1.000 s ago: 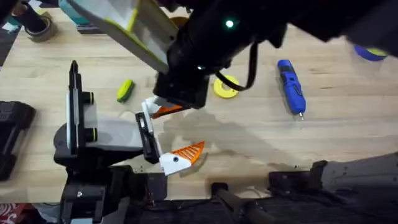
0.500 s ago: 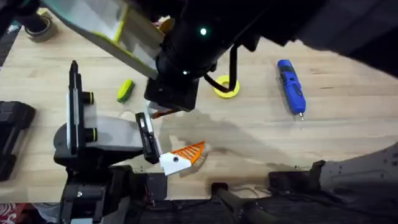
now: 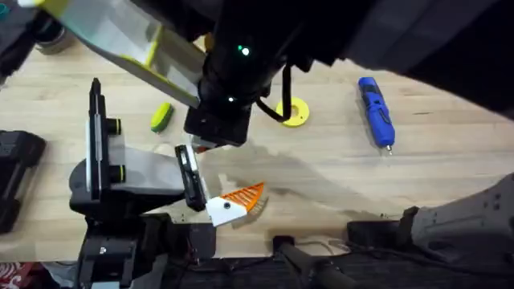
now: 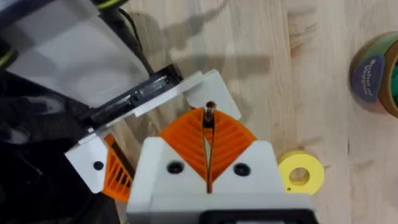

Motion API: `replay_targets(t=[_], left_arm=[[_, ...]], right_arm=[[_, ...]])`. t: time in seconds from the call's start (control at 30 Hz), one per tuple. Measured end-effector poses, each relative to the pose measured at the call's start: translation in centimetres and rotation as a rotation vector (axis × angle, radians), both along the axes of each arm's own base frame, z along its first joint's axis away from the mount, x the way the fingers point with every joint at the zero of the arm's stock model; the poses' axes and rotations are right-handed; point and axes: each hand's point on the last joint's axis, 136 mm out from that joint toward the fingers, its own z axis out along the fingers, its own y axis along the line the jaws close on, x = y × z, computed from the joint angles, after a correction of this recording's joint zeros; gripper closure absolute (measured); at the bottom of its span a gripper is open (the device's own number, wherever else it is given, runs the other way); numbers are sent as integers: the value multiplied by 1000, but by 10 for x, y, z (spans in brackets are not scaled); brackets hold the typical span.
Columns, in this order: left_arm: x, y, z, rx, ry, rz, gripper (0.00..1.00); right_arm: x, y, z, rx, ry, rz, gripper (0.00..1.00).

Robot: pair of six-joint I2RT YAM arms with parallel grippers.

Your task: Pick up the gripper from the table and insert it into the empty holder that is missing its gripper. Then pick up a screw, insert it into the mounting hole, and use the screwdriver to tighten it. Finally, clean up the table by picking up the vegetable and placing it into the bucket.

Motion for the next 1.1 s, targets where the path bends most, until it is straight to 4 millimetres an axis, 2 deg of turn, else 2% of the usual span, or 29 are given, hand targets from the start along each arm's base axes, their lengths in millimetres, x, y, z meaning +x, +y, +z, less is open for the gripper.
replay_targets(t=[1.1], left_arm=[[0, 0, 0, 0, 0, 0, 15]], right_arm=[[1, 2, -6, -12, 7, 0, 995]])
